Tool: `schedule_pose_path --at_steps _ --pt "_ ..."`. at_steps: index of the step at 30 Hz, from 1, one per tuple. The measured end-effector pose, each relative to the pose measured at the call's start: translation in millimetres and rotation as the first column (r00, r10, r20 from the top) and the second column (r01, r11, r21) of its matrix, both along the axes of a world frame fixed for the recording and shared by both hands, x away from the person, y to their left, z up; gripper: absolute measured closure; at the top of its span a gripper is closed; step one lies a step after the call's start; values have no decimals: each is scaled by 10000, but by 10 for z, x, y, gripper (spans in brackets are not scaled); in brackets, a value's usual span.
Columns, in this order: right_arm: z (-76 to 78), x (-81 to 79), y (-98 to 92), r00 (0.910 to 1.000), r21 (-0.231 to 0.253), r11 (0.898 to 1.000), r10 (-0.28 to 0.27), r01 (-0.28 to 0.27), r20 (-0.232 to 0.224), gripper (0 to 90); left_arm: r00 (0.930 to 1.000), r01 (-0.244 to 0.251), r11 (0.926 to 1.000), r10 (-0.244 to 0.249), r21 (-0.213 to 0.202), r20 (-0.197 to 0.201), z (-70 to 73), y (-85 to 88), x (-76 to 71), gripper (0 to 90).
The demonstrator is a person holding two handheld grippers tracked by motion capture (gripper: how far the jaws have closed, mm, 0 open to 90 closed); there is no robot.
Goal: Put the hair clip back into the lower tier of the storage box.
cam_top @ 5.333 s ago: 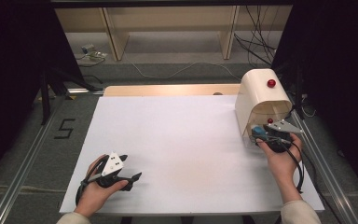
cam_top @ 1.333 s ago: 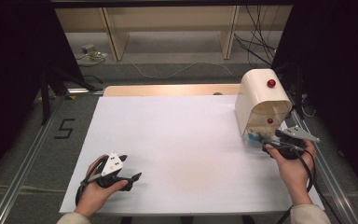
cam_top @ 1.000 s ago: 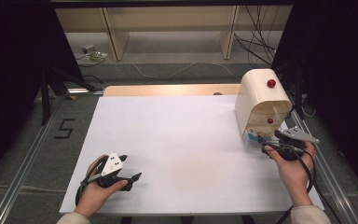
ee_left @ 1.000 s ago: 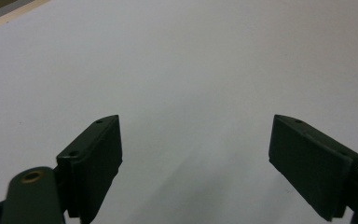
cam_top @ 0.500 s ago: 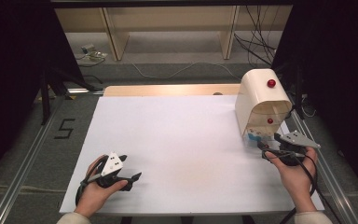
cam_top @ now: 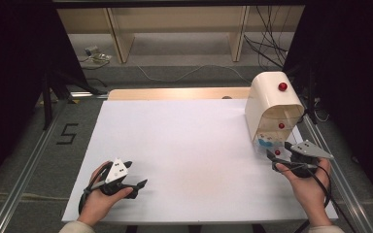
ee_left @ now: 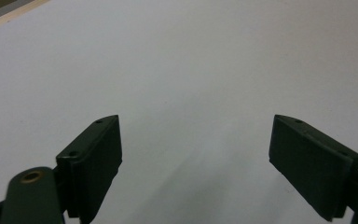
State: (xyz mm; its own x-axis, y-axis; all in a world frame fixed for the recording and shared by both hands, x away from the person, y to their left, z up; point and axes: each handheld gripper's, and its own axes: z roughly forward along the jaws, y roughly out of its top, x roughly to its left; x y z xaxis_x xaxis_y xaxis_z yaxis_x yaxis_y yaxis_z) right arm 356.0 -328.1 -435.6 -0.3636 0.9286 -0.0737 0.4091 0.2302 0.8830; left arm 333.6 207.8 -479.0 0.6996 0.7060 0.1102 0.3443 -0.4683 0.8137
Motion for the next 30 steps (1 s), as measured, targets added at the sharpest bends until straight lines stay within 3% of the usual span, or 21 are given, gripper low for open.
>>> schedule_pose_path --at_steps 17,30 --pt "-89 -171 54 9946 26 9946 1039 -1039 -38 280 10000 23 10000 -22 72 -36 2 4 -1 170" --pt "-224 -332 100 9805 247 9805 1953 -1948 -212 280 10000 39 10000 -39 82 -8 4 7 -2 170"
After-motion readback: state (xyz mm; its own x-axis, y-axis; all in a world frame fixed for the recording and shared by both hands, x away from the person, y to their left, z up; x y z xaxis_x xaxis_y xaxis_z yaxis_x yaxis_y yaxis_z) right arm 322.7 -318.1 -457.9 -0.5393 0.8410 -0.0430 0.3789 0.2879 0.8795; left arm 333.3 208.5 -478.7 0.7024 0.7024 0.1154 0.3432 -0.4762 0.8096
